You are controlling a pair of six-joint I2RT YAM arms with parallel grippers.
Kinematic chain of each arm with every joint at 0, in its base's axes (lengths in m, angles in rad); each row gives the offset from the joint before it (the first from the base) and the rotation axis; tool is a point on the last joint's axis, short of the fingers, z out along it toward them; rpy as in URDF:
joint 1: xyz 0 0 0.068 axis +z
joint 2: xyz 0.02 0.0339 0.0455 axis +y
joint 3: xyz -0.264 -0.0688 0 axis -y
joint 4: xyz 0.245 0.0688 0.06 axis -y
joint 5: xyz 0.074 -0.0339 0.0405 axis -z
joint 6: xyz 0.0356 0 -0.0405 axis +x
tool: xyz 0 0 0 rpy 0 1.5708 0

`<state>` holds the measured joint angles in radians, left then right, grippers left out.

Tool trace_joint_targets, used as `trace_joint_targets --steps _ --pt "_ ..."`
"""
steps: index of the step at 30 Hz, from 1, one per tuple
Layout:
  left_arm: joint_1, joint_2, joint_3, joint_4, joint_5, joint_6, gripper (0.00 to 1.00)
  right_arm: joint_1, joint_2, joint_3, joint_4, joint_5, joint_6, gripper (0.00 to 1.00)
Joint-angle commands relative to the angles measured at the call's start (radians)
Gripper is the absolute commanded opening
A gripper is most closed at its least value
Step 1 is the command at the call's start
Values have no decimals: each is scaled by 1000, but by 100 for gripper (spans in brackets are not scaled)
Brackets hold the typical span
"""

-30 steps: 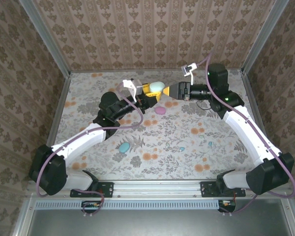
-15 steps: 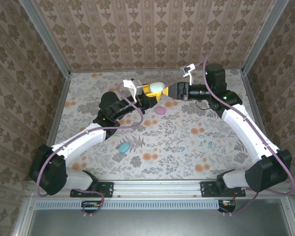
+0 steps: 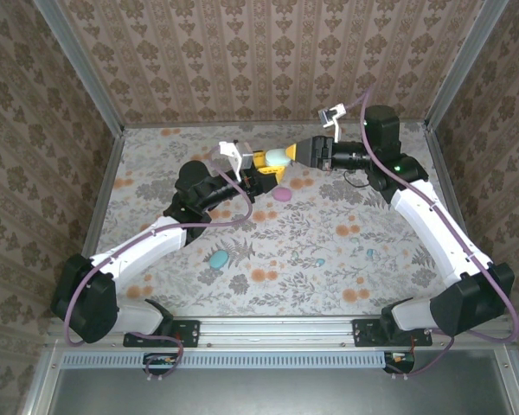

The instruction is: Insert the wireless bluetooth earbuds into the charging case

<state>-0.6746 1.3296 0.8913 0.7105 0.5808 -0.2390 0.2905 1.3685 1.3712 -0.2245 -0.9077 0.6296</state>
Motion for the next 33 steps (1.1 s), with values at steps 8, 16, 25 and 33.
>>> trace_joint_targets --steps 8,16,25,33 --pt "-5 -18 20 4 -1 14 34 0 3 20 41 -30 -36 69" --pt "-4 -18 24 18 -7 6 34 0 -50 -51 -31 -55 -225 70" --pt "-5 -14 28 24 -5 -4 34 2 -22 -50 -72 -62 -249 69" --pt "-4 -12 29 23 -5 -6 34 2 -10 -45 -101 -34 -270 69"
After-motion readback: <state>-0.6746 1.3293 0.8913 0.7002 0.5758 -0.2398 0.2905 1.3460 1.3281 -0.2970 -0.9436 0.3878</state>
